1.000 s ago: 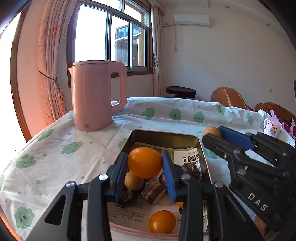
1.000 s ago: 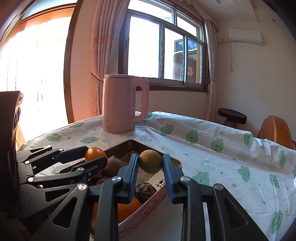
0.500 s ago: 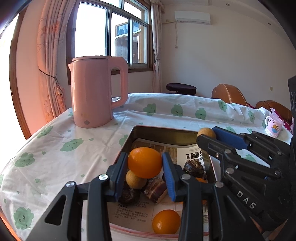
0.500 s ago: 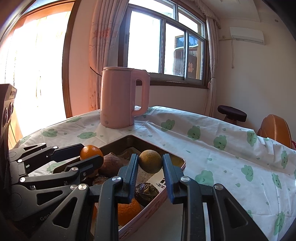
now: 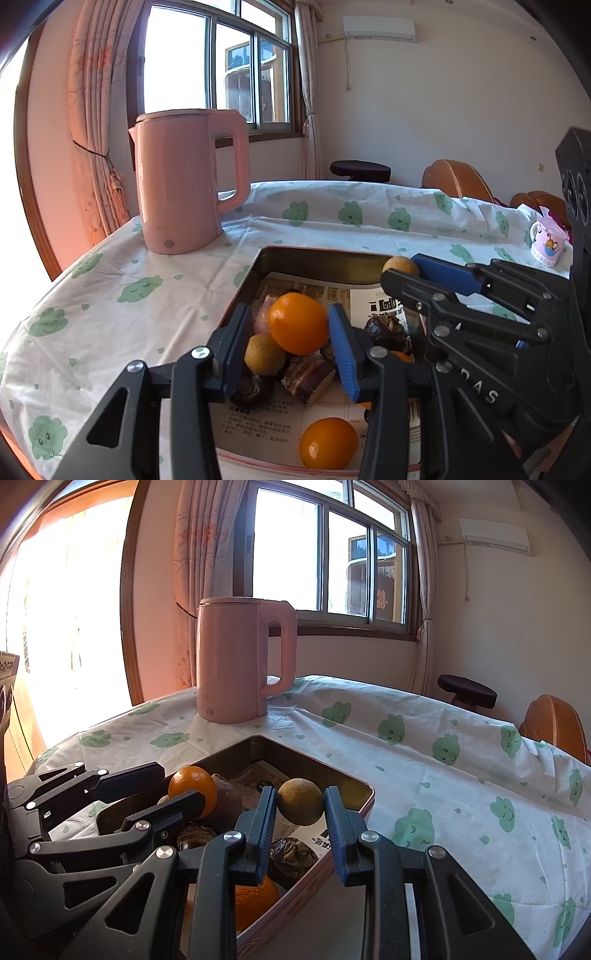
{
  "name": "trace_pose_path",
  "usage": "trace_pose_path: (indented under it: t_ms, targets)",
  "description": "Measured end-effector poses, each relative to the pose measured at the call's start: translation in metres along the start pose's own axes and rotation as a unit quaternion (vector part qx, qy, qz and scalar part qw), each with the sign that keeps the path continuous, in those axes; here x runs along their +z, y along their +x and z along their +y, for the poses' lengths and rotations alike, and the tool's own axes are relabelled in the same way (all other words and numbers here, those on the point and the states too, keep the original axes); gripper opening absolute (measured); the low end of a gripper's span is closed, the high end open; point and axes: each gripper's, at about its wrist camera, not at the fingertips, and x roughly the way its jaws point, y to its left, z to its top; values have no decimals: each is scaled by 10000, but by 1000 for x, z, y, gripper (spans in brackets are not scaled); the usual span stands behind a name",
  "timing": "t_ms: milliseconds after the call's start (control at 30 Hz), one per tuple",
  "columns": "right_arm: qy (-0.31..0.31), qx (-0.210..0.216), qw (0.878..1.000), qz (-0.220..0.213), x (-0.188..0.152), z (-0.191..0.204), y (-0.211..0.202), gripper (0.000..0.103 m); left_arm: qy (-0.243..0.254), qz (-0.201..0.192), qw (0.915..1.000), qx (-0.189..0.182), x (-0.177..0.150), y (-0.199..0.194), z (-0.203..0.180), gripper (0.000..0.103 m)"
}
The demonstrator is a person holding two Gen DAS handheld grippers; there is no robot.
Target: Organize fruits
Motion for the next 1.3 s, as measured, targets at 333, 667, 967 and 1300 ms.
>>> trace_pose_path:
  t_ms: [333,667,967,1300]
  targets:
    - [341,-99,9994,-5,-1,-12,-1,53,-153,-172,9997,14,-1,-9,6,63]
    - [500,-486,9960,-564,-4,-18,-26,72,-279,-578,9979,102,-2,-23,10,89]
    - [554,-752,9925,-784,-6,-21,-39,81,-318,-715,9968,176,-2,-25,11,95]
    - [610,-851,9913,-799,-7,-24,-42,87,-327,-769,9961,281,-2,-28,10,101]
